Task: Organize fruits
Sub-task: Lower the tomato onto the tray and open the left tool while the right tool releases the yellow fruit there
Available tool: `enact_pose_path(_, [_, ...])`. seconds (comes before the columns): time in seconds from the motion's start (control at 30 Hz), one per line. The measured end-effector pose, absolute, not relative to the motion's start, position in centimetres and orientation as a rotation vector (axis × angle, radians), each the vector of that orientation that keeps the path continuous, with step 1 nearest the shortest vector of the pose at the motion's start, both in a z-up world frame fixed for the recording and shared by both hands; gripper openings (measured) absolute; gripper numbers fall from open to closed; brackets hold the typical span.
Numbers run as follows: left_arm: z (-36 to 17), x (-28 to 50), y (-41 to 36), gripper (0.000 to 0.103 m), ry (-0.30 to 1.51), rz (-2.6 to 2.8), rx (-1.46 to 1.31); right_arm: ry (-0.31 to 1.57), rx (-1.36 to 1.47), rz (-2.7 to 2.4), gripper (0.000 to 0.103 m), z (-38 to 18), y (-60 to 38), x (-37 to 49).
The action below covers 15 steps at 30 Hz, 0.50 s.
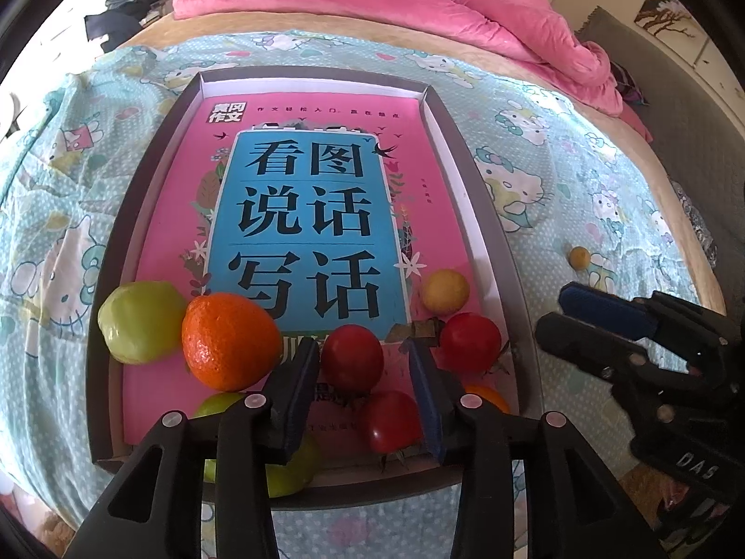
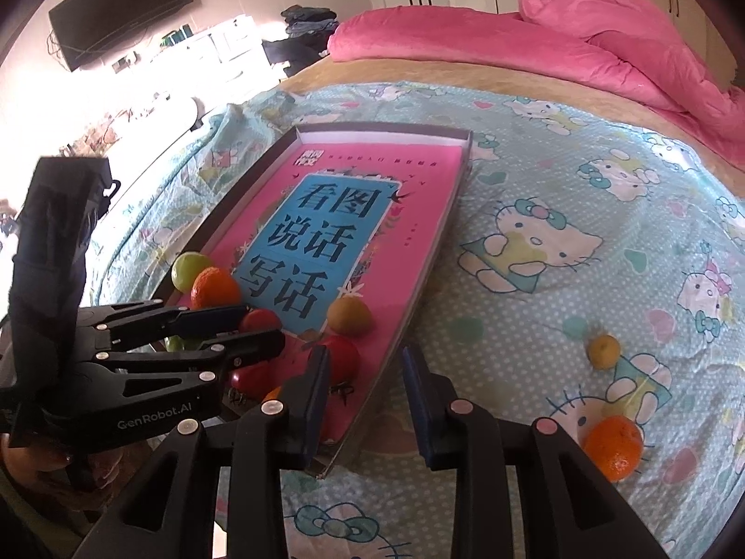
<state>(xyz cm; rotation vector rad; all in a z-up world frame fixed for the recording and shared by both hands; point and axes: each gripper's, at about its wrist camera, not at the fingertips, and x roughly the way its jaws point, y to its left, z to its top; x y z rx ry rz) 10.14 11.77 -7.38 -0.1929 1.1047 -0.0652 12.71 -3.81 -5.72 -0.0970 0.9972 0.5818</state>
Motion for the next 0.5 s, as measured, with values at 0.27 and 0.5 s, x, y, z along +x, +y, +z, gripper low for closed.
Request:
enact_pose_path(0.27, [-7.0, 9.9, 12.0, 0.050, 1.102, -0.065, -0.211, 0.968, -0.058, 0.547, 0.033, -4.6, -6.1, 12.7])
enact_pose_path(0.5, [-6.4, 9.7, 12.1, 0.061, 1.088, -0.061, -0.214, 0.963, -0.006, 0.509, 0.040, -4.3, -8.3, 13.1])
